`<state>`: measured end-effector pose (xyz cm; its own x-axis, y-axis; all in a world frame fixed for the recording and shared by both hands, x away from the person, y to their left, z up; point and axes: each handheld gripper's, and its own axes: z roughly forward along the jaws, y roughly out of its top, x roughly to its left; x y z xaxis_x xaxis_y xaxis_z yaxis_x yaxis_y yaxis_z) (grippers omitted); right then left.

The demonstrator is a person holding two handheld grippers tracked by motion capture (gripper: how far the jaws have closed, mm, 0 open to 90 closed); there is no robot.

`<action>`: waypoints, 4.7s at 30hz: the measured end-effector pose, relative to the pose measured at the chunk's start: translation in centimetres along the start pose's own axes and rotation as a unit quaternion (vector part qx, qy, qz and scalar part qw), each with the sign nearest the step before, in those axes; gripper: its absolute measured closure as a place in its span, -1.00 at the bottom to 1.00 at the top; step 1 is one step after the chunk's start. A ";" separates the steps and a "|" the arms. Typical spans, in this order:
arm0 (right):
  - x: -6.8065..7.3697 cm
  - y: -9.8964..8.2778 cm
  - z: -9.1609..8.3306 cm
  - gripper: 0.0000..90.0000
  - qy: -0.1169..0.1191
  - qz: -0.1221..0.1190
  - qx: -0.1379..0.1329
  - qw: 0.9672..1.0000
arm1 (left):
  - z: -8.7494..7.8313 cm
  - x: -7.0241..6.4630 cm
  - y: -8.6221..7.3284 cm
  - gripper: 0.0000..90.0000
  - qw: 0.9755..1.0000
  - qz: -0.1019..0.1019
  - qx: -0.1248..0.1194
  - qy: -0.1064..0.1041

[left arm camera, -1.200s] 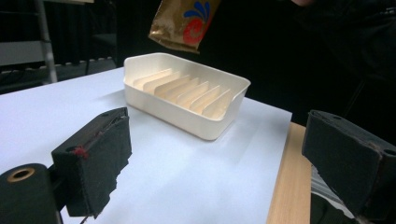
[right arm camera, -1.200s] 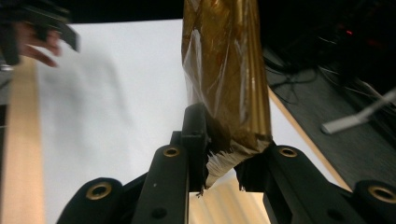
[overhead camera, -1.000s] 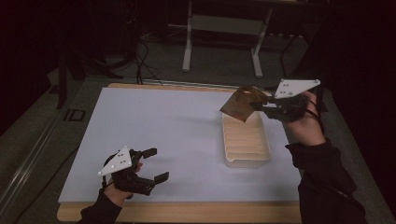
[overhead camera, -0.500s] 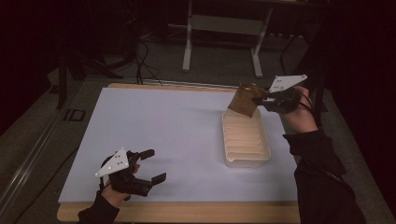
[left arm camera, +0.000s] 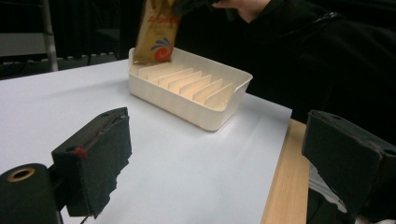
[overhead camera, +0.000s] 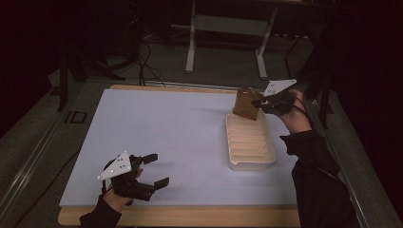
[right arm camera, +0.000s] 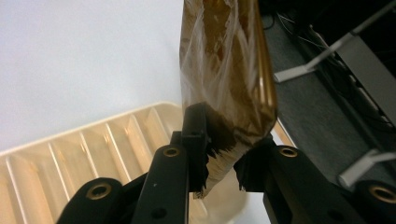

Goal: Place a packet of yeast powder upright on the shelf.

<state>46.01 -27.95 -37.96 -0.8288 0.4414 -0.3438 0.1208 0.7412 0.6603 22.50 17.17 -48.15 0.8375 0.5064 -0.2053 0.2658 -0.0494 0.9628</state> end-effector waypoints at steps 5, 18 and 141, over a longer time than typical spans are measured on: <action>0.1 -0.5 0.9 0.68 0.001 0.006 -0.011 1.000 | 0.0 0.0 0.0 -0.80 1.000 0.001 0.002 0.000; 0.0 -2.9 3.7 0.66 0.030 0.055 -0.002 0.998 | 0.0 0.1 -0.2 -0.80 1.000 0.006 0.007 0.011; 25.0 -5.3 -5.6 -0.76 0.041 0.190 -0.122 0.973 | 0.8 -0.9 -0.6 -0.80 0.999 0.026 0.030 -0.002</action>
<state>21.62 -23.63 -46.32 -0.7922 0.6102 0.0037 0.3014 0.3860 0.8718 22.01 16.10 -48.64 0.8534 0.4976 -0.1553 0.2493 -0.1278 0.9600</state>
